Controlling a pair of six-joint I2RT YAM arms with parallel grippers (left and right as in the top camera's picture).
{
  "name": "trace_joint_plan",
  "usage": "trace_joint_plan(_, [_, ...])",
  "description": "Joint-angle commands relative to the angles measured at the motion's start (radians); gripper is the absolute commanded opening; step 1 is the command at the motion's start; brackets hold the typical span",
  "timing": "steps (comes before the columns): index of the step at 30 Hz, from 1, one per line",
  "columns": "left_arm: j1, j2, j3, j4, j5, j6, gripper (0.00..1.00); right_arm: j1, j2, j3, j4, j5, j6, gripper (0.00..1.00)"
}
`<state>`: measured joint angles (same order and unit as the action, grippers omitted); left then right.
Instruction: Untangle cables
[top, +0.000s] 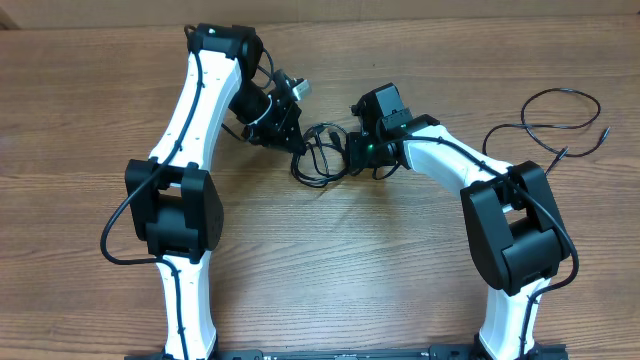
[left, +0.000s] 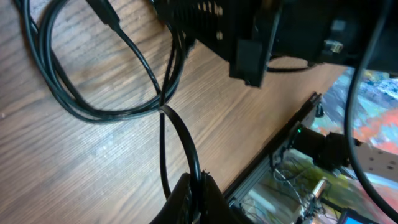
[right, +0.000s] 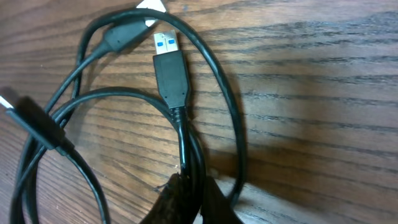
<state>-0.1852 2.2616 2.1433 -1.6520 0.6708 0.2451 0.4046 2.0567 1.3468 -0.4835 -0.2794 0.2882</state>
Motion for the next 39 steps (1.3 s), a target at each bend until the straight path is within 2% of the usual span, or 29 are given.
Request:
trace_joint_plan(1, [0.034, 0.006, 0.116, -0.039, 0.023, 0.015, 0.04, -0.007, 0.021, 0.001, 0.008, 0.018, 0.034, 0.05])
trace_joint_plan(11, [0.117, -0.001, 0.460, -0.038, 0.037, -0.147, 0.04, -0.008, 0.026, 0.001, 0.007, 0.044, 0.078, 0.04])
trace_joint_plan(21, [0.211, -0.013, 0.721, -0.037, 0.037, -0.255, 0.04, -0.007, 0.027, 0.001, 0.007, 0.048, 0.079, 0.04])
trace_joint_plan(30, [0.338, -0.020, 0.860, -0.037, 0.036, -0.344, 0.04, -0.008, 0.027, 0.001, 0.006, 0.048, 0.079, 0.04])
trace_joint_plan(35, [0.417, -0.020, 0.870, -0.037, 0.035, -0.407, 0.04, -0.007, 0.027, 0.001, 0.006, 0.047, 0.079, 0.04])
trace_joint_plan(39, [0.438, -0.019, 0.868, -0.038, 0.032, -0.406, 0.04, -0.007, 0.027, 0.001, 0.007, 0.047, 0.079, 0.04])
